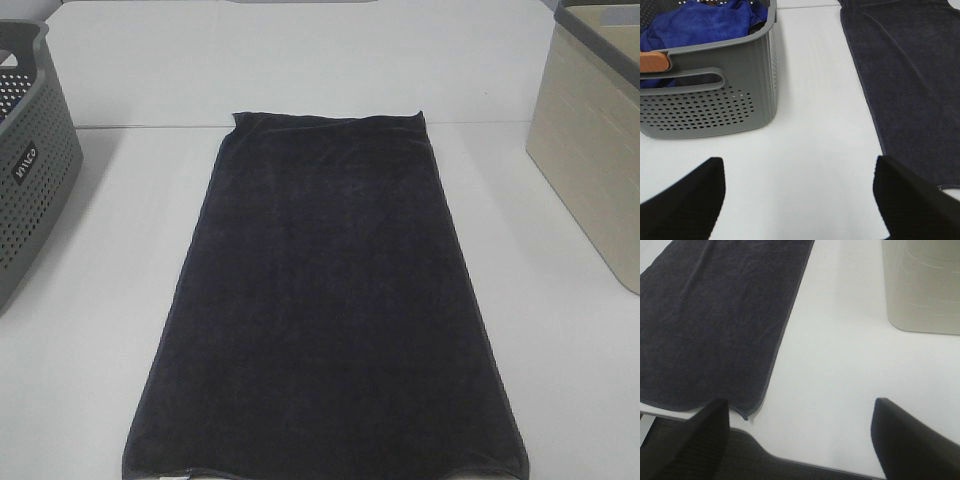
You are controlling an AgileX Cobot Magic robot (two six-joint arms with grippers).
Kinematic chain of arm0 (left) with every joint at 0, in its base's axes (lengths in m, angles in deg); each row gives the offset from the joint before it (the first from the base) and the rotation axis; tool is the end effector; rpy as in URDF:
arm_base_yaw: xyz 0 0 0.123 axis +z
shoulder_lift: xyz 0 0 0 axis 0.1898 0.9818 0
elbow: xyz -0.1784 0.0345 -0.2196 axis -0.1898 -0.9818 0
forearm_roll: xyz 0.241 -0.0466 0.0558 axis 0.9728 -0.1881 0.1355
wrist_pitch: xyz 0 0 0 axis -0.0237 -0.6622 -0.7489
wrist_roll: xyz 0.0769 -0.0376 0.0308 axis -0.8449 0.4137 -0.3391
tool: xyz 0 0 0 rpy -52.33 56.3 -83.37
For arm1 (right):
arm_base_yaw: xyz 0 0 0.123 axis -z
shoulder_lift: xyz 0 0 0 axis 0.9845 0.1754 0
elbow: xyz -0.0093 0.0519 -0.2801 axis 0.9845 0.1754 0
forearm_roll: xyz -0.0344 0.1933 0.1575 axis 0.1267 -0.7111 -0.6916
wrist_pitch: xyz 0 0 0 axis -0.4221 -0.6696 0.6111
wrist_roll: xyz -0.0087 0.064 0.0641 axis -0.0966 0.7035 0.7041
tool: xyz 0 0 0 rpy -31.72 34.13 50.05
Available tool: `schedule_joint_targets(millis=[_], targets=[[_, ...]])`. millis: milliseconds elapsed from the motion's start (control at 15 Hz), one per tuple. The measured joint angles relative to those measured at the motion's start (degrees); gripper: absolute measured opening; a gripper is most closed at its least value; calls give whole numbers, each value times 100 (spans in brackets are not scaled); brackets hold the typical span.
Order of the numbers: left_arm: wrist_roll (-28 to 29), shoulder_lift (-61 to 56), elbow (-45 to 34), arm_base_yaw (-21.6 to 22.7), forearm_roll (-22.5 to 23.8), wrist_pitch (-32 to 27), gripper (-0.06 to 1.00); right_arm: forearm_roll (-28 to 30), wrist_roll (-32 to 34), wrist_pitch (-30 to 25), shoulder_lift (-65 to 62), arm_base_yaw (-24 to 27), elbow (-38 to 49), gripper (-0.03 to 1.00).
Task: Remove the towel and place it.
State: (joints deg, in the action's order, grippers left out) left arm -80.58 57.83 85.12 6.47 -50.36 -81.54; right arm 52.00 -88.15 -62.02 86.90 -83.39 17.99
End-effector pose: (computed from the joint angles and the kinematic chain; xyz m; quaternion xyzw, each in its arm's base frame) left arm -0.0095 -0.0010 0.2800 0.0340 0.8541 -0.0311 0.5180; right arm -0.0040 0.0080 0.2610 -0.0697 0.8732 0.0427 0.4805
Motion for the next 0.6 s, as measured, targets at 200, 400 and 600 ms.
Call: schedule_joint_targets(millis=[200,400,600], targets=[[0,0,0,0,-80,0,76,0,0,6,0,0,0,77],[0,0,0,0,-120,0,76,0,0,6,0,0,0,77],[0,0,0,0,-120,0,76,0,0,6,0,0,0,77]])
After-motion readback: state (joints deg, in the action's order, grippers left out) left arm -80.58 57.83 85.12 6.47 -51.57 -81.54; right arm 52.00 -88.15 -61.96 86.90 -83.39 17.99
